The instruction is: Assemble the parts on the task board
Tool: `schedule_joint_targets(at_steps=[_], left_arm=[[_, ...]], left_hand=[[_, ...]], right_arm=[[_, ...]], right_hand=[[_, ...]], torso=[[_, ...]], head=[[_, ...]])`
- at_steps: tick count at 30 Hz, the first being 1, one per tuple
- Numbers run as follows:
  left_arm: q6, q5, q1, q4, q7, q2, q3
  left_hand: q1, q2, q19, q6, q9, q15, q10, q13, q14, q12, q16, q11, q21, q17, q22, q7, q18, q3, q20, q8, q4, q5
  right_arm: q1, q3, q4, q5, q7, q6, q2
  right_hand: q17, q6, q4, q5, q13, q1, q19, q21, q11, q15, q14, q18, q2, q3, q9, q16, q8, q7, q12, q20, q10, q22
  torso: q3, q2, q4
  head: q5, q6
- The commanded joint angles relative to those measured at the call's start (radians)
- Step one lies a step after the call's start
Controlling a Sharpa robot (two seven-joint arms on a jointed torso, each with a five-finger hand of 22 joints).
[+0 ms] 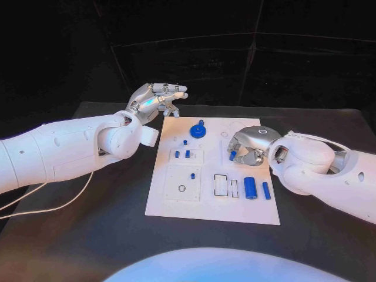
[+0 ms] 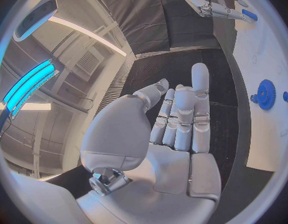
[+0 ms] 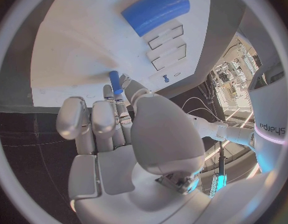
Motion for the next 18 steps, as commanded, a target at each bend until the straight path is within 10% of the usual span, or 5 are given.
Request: schedule_joint_targets(at_steps=[1, 18], left_arm=[[0.013, 0.003, 0.001, 0.000, 0.003, 0.002, 0.001], [0.015, 0.003, 0.001, -0.001, 0.001, 0.002, 0.000]], left_hand=[[-0.009, -0.004, -0.007, -0.006, 0.000, 0.000, -0.004, 0.000, -0.009, 0.004, -0.002, -0.001, -0.006, 0.000, -0.001, -0.001, 0.006, -0.007, 0.003, 0.004, 0.000, 0.001], [-0.009, -0.004, -0.007, -0.006, 0.000, 0.000, -0.004, 0.000, -0.009, 0.004, -0.002, -0.001, -0.006, 0.000, -0.001, -0.001, 0.006, -0.007, 0.003, 0.004, 0.000, 0.001]], right_arm=[[0.002, 0.001, -0.002, -0.007, 0.010, -0.050, 0.002], [0.002, 0.001, -0.022, -0.013, 0.006, -0.002, 0.018]], right_hand=[[0.001, 0.003, 0.000, -0.003, -0.001, 0.002, 0.005, 0.006, -0.002, -0.007, 0.000, -0.002, 0.004, 0.008, -0.002, 0.006, 0.000, 0.003, 0.000, -0.004, 0.010, 0.002], [0.024, 0.075, -0.007, -0.026, 0.003, 0.018, 0.027, 0.030, -0.017, -0.019, 0.005, -0.009, -0.002, 0.097, 0.004, 0.024, 0.016, -0.001, 0.001, -0.015, 0.109, 0.037]], torso=[[-0.0004, 0.000, 0.0002], [-0.0009, -0.001, 0.0003]], head=[[-0.001, -0.001], [-0.001, -0.005]])
